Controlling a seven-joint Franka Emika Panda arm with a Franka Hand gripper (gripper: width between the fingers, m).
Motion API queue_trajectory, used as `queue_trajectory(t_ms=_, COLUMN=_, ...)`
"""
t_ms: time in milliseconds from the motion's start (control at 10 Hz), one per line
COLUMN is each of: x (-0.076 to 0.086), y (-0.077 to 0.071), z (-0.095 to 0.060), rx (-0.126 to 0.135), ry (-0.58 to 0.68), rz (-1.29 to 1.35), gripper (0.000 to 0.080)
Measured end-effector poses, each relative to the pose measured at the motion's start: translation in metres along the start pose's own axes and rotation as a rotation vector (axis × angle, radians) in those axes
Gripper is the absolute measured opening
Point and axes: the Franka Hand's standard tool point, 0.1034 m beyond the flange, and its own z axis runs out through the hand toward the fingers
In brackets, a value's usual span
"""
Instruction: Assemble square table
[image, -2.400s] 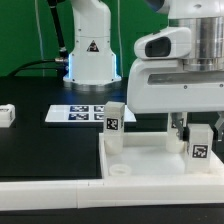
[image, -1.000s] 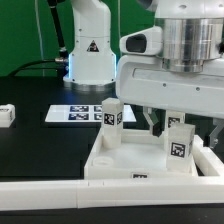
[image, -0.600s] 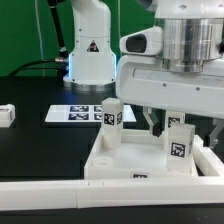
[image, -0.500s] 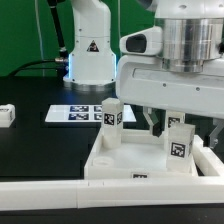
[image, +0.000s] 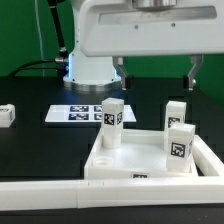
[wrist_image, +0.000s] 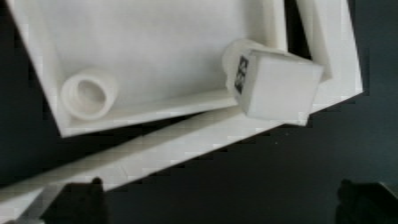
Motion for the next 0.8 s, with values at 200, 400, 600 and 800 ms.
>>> queue_trajectory(t_ms=200, x=0.000, y=0.001, z=0.001, rx=-0.003, ry=-0.001, rz=-0.168, gripper=0.0649)
queue_trajectory(t_ms=400, x=0.000, y=0.002, z=0.001, rx=-0.004, ry=-0.002, rz=-0.311, gripper=0.0649)
queue_trajectory(t_ms=600, x=-0.005, y=0.026, z=0.012, rx=-0.006, ry=0.009, rz=-0.473, gripper=0.0649)
queue_trajectory(t_ms=800, x=-0.022, y=0.075, z=0.015, rx=-0.015, ry=-0.006, rz=-0.593, gripper=0.0649)
